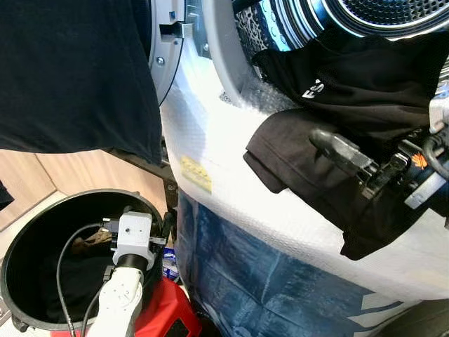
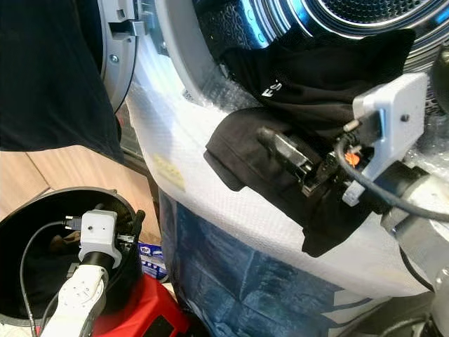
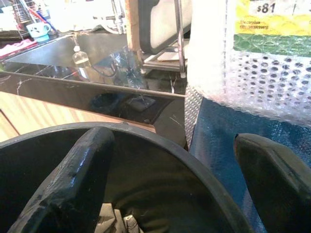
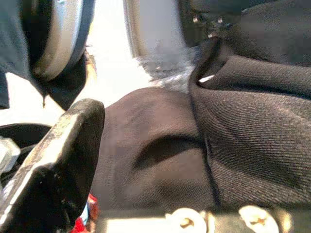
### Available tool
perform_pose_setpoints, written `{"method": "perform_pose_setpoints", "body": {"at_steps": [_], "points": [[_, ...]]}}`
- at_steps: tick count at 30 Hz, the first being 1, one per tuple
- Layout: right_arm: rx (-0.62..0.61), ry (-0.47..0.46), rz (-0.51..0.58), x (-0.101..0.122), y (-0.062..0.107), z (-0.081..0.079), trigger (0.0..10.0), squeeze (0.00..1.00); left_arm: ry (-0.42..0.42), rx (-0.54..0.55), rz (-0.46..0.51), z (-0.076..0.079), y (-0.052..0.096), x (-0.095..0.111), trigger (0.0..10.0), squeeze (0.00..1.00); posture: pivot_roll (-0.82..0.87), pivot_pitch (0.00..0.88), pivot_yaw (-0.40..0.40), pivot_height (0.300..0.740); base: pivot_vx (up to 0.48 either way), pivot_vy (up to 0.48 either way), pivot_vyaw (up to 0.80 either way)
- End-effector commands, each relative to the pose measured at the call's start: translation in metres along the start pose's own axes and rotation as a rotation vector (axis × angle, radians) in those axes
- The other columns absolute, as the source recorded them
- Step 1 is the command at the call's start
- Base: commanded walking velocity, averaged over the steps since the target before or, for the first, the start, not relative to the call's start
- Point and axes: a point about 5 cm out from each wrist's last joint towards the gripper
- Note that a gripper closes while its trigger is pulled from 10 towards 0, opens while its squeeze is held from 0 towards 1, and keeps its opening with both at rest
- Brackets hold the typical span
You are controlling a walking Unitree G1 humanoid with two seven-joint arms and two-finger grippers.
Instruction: Clothes washing
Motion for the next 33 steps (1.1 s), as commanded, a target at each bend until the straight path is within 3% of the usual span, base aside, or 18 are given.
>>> {"method": "perform_pose_setpoints", "body": {"at_steps": [1,11,17,18,30,33], "points": [[0.055,0.039,0.035,0.002,0.000,-0.009,10.0,0.00,0.005,-0.013,-0.016,0.002,0.002,-0.005,10.0,0.00,-0.02,0.066,-0.056,0.740,0.000,0.000,0.00],[0.087,0.123,-0.015,-0.029,-0.009,-0.019,10.0,0.00,0.004,-0.020,-0.007,0.003,0.000,-0.004,10.0,0.00,-0.01,0.052,-0.057,0.740,0.000,0.000,0.00],[0.066,0.156,0.016,-0.037,-0.017,-0.022,10.0,0.00,0.003,-0.020,0.000,0.003,0.000,-0.002,10.0,0.00,0.00,0.051,-0.059,0.740,0.000,0.000,0.00],[0.019,0.188,0.046,-0.040,-0.024,-0.020,10.0,0.00,0.001,-0.020,-0.001,0.003,0.000,-0.003,10.0,0.00,-0.01,0.058,-0.057,0.740,0.000,0.000,0.00],[0.018,0.216,0.216,-0.026,-0.061,-0.036,10.0,0.00,-0.022,-0.018,0.011,0.003,-0.001,0.000,10.0,0.00,0.00,0.085,-0.059,0.740,0.000,0.000,0.00],[0.030,0.246,0.201,-0.029,-0.067,-0.040,10.0,0.00,-0.028,-0.010,0.015,0.000,-0.002,0.001,10.0,0.00,0.00,0.093,-0.060,0.740,0.000,0.000,0.00]]}}
Point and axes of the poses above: a point about 5 cm out from each wrist's last joint towards the gripper, its own y axis pointing back from the gripper into the wrist, its own x axis along the axis of the wrist's last joint, z = x × y, and after that the axes turned 5 degrees about y, right-handed
